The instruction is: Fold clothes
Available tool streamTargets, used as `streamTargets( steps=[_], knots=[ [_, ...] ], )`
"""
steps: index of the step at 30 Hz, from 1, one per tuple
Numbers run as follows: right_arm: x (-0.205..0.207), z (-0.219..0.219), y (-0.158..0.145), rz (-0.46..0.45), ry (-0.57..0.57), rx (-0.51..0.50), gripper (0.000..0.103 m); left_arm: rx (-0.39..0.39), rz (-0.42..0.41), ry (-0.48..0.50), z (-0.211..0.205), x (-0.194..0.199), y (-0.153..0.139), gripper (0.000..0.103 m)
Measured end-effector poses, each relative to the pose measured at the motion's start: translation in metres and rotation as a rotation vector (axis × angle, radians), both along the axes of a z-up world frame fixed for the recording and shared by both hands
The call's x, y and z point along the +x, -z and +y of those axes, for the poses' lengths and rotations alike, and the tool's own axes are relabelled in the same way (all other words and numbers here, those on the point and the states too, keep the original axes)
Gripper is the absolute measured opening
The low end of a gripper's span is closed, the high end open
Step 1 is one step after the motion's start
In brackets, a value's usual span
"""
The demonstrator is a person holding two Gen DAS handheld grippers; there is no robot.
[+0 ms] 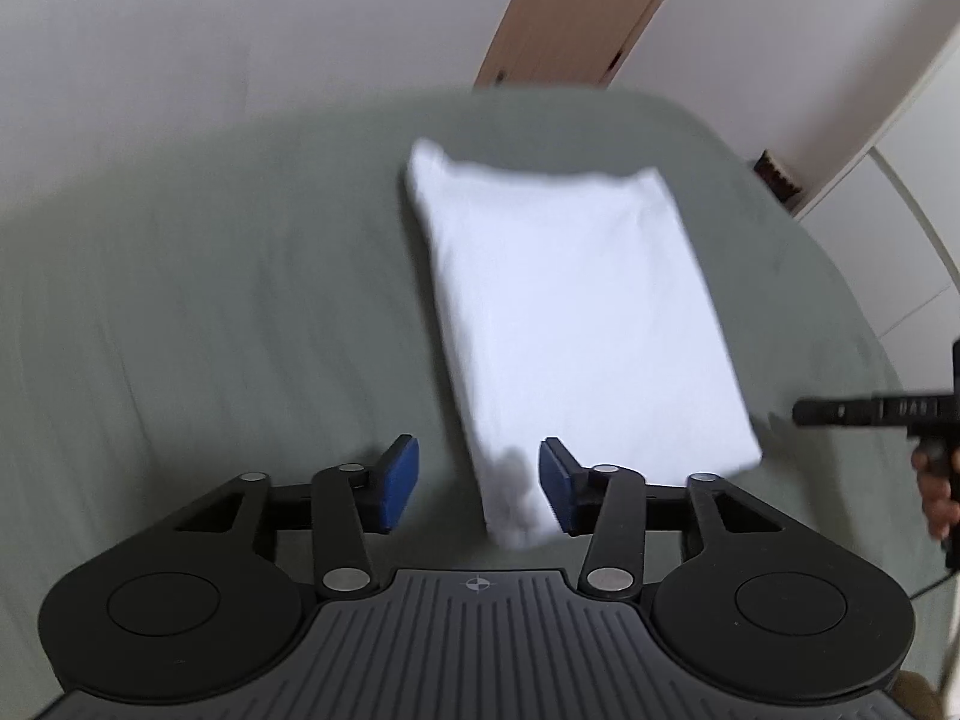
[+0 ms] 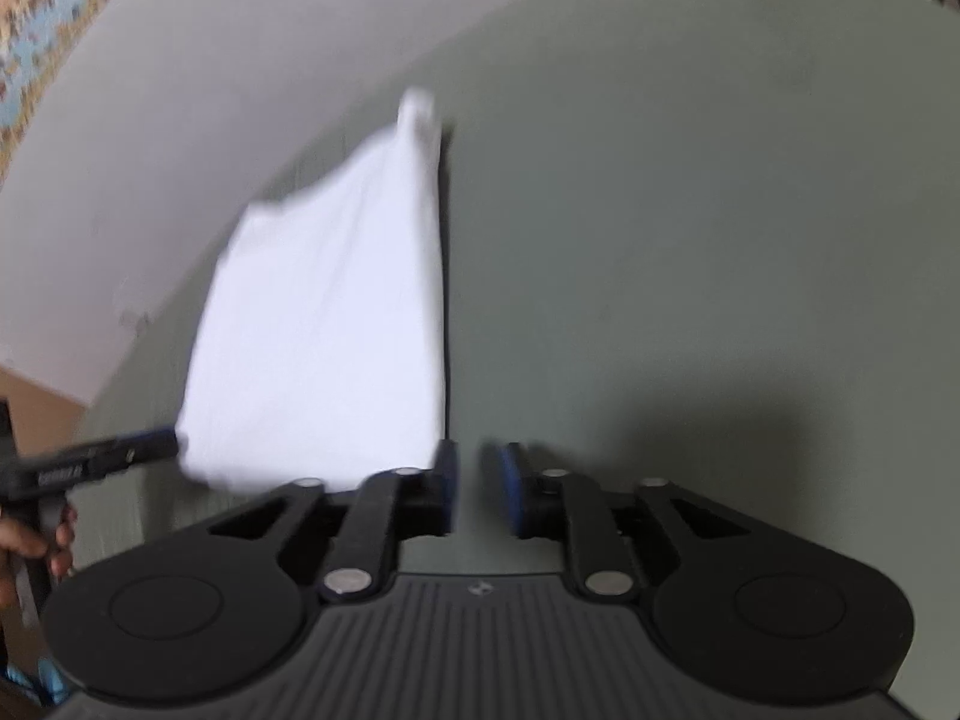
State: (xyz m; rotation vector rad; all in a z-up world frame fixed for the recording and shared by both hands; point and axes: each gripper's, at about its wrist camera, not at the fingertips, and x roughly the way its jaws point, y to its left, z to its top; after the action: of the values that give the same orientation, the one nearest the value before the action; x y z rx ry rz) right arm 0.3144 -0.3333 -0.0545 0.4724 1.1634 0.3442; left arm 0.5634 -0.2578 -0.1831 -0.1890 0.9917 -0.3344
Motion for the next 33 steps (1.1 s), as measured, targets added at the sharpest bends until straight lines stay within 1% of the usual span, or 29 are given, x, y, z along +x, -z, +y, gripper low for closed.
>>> streamTargets(
  steps=[3,4,5,6,7,9,12,14,15,16,19,22,26,27,29,31,33],
  knots=[
    [0.03,-0.002,-0.008,-0.062,0.031,0.027,0.039,0.013,-0.06,0.009,-0.007,0.026,-0.01,0.048],
    [0.045,0.004,-0.009,-0.073,0.022,0.04,0.037,0.016,-0.084,0.02,-0.011,0.037,-0.012,0.048],
    [0.06,0.01,-0.01,-0.084,0.013,0.049,0.032,0.021,-0.105,0.028,-0.017,0.048,-0.013,0.048],
    [0.071,0.017,-0.01,-0.091,0.0,0.039,0.018,0.026,-0.115,0.036,-0.023,0.06,-0.012,0.048],
    [0.082,0.025,-0.01,-0.098,-0.012,0.029,0.014,0.027,-0.118,0.048,-0.029,0.07,-0.01,0.048],
    [0.103,0.039,-0.009,-0.111,-0.038,0.01,0.014,0.039,-0.117,0.065,-0.039,0.09,-0.002,0.048],
    [0.126,0.062,-0.002,-0.103,-0.09,0.0,0.013,0.073,-0.109,0.069,-0.049,0.117,0.013,0.048],
    [0.14,0.075,0.007,-0.085,-0.116,-0.034,0.013,0.093,-0.1,0.067,-0.05,0.126,0.02,0.048],
    [0.147,0.08,0.011,-0.079,-0.121,-0.058,0.012,0.106,-0.089,0.065,-0.049,0.131,0.026,0.048],
    [0.151,0.085,0.015,-0.074,-0.12,-0.081,0.007,0.116,-0.08,0.062,-0.047,0.136,0.03,0.048],
    [0.177,0.081,0.029,-0.06,-0.06,-0.146,0.007,0.091,-0.059,0.056,-0.039,0.142,0.041,0.05],
    [0.188,0.067,0.032,-0.057,-0.018,-0.177,0.007,0.078,-0.063,0.066,-0.034,0.144,0.043,0.05],
    [0.185,0.047,0.02,-0.054,0.016,-0.125,0.007,0.042,-0.045,0.039,-0.024,0.146,0.037,0.049],
    [0.179,0.045,0.015,-0.058,0.012,-0.103,0.008,0.034,-0.049,0.024,-0.021,0.145,0.032,0.049],
    [0.167,0.041,0.004,-0.065,-0.001,-0.06,0.008,-0.006,-0.07,0.017,-0.014,0.138,0.019,0.049],
    [0.155,0.047,-0.001,-0.057,-0.045,-0.032,0.008,-0.02,-0.078,0.052,-0.014,0.123,0.009,0.049],
    [0.143,0.062,0.001,-0.061,-0.115,-0.056,0.008,-0.018,-0.077,0.091,-0.019,0.109,0.008,0.05]
  ],
)
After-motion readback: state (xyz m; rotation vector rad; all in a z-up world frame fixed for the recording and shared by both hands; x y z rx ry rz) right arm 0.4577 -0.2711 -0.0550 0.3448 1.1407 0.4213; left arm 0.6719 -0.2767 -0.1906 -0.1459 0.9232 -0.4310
